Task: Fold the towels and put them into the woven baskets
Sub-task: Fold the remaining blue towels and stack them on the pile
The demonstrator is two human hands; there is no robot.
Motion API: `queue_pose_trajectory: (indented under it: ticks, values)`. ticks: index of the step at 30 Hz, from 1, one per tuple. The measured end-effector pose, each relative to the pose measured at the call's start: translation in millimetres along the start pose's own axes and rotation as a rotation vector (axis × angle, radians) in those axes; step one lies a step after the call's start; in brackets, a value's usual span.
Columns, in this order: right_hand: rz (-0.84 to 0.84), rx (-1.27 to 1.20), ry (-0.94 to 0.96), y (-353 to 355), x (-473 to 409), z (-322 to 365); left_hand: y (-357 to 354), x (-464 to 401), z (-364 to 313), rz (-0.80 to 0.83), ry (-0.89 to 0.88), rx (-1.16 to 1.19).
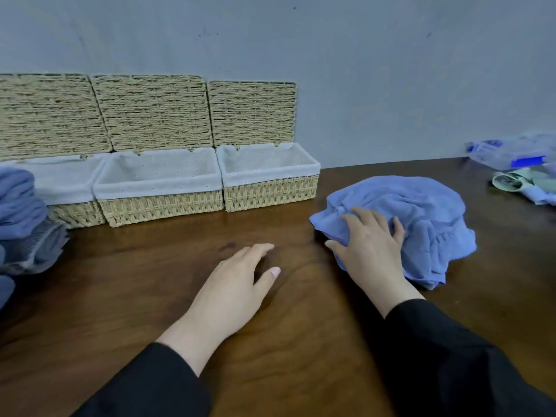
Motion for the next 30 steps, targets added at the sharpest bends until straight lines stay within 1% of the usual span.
queue_pose_trajectory:
  ticks: [2, 4, 6, 7, 9, 10, 11, 13, 15, 17, 18, 20, 22, 25, 27, 30]
  values:
    - [-0.027, 0.002, 0.005, 0.1, 0.0, -0.9, -0.6, 0.4, -0.6, 0.021, 0.009, 0.001]
    - [-0.110, -0.067, -0.028, 4.9, -0.2, -3.5, -0.4, 1.8, -0.8, 0.022, 0.014, 0.006]
    - [-0.178, -0.224, -0.056, 11.2, 0.4, -3.0, 1.0, 3.4, -0.9, 0.018, 0.016, 0.017]
    - [-0.223, -0.318, -0.033, 17.6, 3.2, -0.6, 2.0, 4.2, -1.7, 0.008, 0.008, 0.028]
    - [-0.313, -0.550, 0.080, 33.2, 12.8, 12.6, 4.4, 6.2, -4.2, -0.016, -0.018, 0.078]
    - [-0.311, -0.676, 0.138, 39.8, 19.8, 24.0, 6.3, 7.5, -6.4, -0.031, -0.032, 0.131]
    - [-0.283, -0.775, 0.184, 44.6, 27.7, 37.8, 7.6, 7.7, -7.0, -0.052, -0.049, 0.212]
    - [-0.205, -0.888, 0.245, 47.3, 41.4, 67.8, 9.3, 8.2, -6.9, -0.090, -0.059, 0.445]
    - [-0.153, -0.966, 0.296, 44.2, 51.5, 95.1, 11.1, 9.3, -7.2, -0.123, -0.060, 0.740]
    - [-0.135, -1.049, 0.329, 41.8, 59.0, 117.6, 10.9, 11.1, -4.8, -0.136, -0.033, 1.050]
    - [-0.117, -1.086, 0.343, 40.9, 61.9, 128.1, 11.3, 13.0, -4.5, -0.133, -0.025, 1.154]
    - [-0.065, -1.141, 0.373, 40.3, 67.3, 148.4, 19.0, 19.0, -5.8, -0.174, -0.041, 1.205]
    - [-0.017, -1.184, 0.401, 39.8, 71.4, 167.2, 31.1, 27.7, -0.8, -0.302, -0.021, 1.183]
    - [0.072, -1.208, 0.460, 41.5, 76.4, 199.0, 54.8, 39.6, 14.0, -0.521, 0.019, 1.082]
    - [0.199, -1.208, 0.493, 40.4, 79.7, 222.9, 68.9, 48.1, 29.1, -0.654, 0.032, 1.073]
    - [0.415, -1.180, 0.608, 39.0, 86.4, 252.6, 94.1, 65.4, 63.8, -0.880, 0.128, 1.044]
Point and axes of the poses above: each hand's wrist, its own x-axis away from the middle knuckle, its own y-axis out of the back of the hand, z = x × y, the point moved 6 cm from there along -x, towards the middle knuckle, and after that the axes turned 7 degrees about z, right-handed, at the moved point
